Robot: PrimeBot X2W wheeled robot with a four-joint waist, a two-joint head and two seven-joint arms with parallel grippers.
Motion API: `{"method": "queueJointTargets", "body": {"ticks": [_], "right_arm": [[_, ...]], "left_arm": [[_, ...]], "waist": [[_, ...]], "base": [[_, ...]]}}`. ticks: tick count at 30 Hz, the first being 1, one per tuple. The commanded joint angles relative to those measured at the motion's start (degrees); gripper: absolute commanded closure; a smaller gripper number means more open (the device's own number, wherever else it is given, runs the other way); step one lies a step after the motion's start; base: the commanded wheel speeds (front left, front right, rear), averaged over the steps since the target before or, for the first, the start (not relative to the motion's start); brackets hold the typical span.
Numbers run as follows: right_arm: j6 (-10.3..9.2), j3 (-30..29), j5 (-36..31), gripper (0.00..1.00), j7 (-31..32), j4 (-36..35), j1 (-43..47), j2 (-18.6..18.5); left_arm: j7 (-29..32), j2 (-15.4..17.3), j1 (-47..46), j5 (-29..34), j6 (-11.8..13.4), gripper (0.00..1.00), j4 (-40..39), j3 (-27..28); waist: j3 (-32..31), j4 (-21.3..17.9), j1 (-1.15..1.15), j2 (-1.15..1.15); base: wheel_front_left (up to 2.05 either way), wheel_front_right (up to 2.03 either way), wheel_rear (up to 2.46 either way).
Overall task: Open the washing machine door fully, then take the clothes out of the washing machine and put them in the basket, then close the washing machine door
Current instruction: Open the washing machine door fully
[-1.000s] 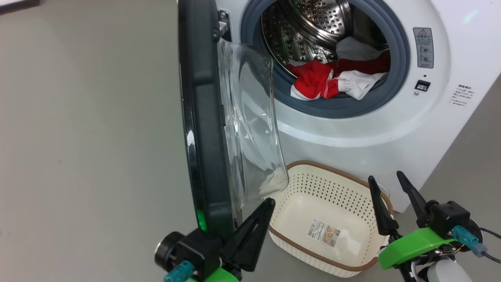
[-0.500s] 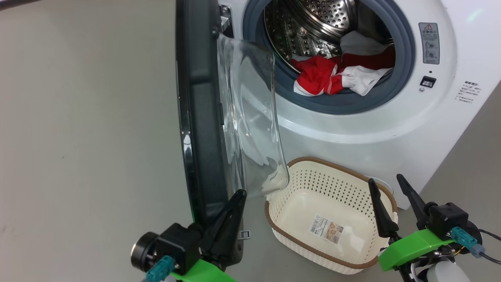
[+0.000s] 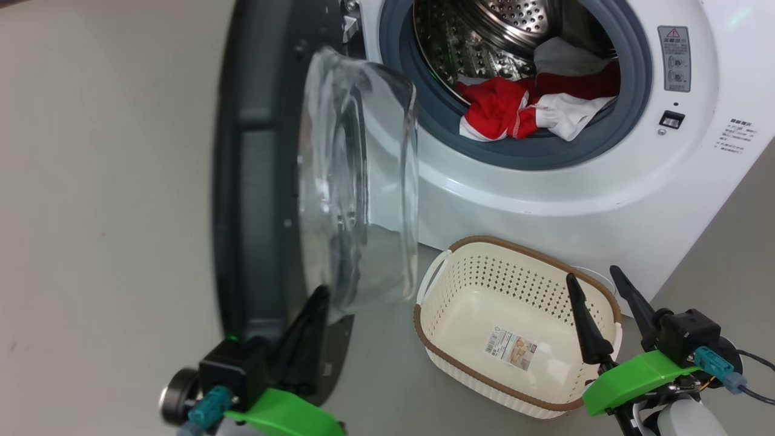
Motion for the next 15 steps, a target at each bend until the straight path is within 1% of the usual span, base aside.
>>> {"method": "queueJointTargets", "body": {"ticks": [1,10,11,15], "right_arm": [[0.28,1.66,-0.32,0.00,-0.37,-1.05,-2.09,0.07],[0.28,2.15,-0.96,0.00,-0.37,-0.51,-2.67,0.07],[0.28,2.15,-0.96,0.00,-0.37,-0.51,-2.67,0.07],[0.28,2.23,-1.43,0.00,-0.37,-0.32,-2.87,0.07]], "left_arm": [[0.47,2.10,0.68,-0.23,1.76,1.00,0.23,3.91],[-1.40,4.15,1.56,-1.34,4.54,1.00,0.88,9.47],[-1.40,4.15,1.56,-1.34,4.54,1.00,0.88,9.47],[-2.56,4.64,2.09,-2.35,5.88,1.00,1.36,12.30]], "waist": [[0.21,0.07,0.00,0.00],[1.27,0.26,0.00,0.00],[1.27,0.26,0.00,0.00],[1.54,0.25,0.00,0.00]], "base": [[0.00,0.00,0.00],[0.00,0.00,0.00],[0.00,0.00,0.00],[0.00,0.00,0.00]]}}
